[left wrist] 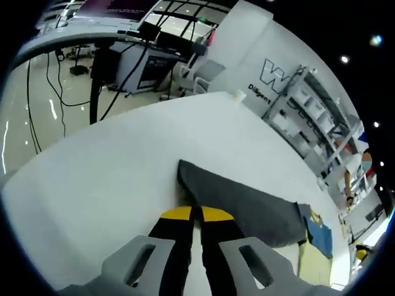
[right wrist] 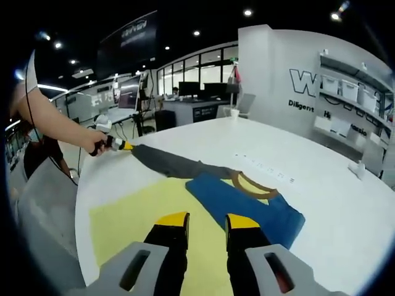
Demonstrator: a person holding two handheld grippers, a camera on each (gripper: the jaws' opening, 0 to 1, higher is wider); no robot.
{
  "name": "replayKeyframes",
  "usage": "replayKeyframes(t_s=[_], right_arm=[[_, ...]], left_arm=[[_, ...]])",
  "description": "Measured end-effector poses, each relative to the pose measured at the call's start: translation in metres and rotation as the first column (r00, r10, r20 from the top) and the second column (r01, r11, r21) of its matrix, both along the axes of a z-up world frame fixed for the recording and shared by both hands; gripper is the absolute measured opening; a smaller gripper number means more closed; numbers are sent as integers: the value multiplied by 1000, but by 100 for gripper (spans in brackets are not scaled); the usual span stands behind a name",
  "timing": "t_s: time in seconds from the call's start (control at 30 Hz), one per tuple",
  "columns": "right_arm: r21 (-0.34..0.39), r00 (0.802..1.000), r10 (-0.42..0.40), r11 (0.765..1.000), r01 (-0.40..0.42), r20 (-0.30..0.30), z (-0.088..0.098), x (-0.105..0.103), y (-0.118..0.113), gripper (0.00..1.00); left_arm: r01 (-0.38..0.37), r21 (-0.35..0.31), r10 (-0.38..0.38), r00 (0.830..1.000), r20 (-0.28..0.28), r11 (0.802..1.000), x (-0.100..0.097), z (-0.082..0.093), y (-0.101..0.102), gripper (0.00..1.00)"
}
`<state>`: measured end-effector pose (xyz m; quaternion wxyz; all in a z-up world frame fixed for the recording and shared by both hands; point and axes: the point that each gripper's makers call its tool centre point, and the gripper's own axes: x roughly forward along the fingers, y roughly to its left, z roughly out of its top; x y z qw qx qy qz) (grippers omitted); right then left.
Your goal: Fold the garment on the visible template until the final outline fits inside the template.
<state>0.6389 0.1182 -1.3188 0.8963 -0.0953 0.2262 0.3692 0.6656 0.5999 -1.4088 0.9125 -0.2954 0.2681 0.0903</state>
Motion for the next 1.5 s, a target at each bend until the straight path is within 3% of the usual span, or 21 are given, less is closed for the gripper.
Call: replayKeyframes(t_s=[0.2, 0.47, 0.57, 0.83, 1.13, 1.37, 1.47, 1.5], right_arm=[[4, 1000, -3, 1000, 3, 2, -1, -1, 0, 18], [10, 1000, -13, 1000, 13, -7, -6, -8, -9, 20], [14, 1000, -19, 1000, 19, -9, -8, -10, -13, 21], [25, 999, -38, 999, 39, -17, -15, -16, -27, 25], [35, 999, -36, 999, 37, -15, -18, -27, -38, 34], [52, 999, -46, 998, 46, -10, -17, -37, -48, 41], [61, 999, -53, 997, 53, -11, -18, -41, -52, 42], [64, 998, -56, 996, 57, -11, -19, -43, -54, 42]], left_arm=[[26, 14, -27, 997, 65, 1000, 4, 26, -10, 1], [110, 30, -113, 981, 157, 993, 21, 66, -34, 1], [152, 41, -157, 970, 187, 988, 33, 80, -44, 1], [277, 57, -282, 924, 258, 959, 64, 118, -95, 1], [438, 83, -442, 845, 300, 895, 87, 149, -170, 1], [557, 109, -560, 767, 314, 823, 93, 168, -237, 1], [613, 116, -614, 721, 323, 781, 97, 176, -271, 1], [620, 118, -620, 715, 323, 776, 97, 177, -275, 1]])
